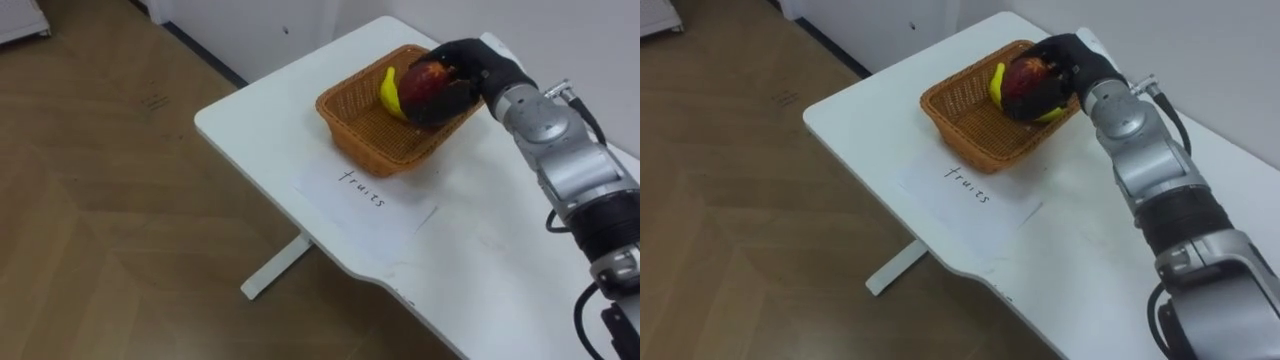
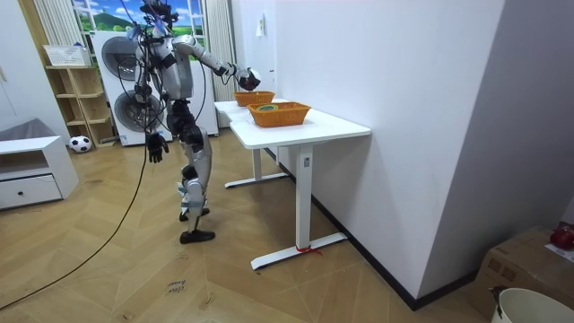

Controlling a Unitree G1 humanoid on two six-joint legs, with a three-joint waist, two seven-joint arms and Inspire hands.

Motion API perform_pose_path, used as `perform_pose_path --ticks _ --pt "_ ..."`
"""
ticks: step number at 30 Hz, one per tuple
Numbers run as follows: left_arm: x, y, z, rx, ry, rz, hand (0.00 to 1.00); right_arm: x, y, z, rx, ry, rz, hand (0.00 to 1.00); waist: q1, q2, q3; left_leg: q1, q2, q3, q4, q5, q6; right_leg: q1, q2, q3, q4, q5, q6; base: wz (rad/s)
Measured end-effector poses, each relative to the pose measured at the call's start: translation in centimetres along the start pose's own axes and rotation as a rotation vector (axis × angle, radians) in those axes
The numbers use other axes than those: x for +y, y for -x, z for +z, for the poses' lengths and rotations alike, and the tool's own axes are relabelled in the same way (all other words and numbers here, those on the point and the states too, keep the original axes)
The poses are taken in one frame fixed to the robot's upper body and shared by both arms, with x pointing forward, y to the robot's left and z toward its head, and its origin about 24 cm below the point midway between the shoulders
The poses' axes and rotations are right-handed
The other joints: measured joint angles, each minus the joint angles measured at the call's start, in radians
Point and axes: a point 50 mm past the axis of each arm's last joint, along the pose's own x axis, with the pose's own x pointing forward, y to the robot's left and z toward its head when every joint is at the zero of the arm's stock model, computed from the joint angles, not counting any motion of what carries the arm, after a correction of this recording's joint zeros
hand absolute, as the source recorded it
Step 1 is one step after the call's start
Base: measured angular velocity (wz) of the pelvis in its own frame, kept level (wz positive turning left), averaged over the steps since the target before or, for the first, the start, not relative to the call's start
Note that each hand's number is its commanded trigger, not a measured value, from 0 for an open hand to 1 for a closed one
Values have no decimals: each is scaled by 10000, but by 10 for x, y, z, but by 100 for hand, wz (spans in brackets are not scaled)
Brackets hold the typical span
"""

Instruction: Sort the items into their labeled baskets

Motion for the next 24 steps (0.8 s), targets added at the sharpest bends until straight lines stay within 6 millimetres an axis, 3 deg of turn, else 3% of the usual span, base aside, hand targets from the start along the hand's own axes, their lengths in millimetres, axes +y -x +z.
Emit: perform_pose_path --ticks 24 --pt "1 0 0 -5 8 46 0 3 0 0 -6 133 117 0 -76 -3 -5 -6 1 -14 22 0 0 4 1 -37 -1 0 0 0"
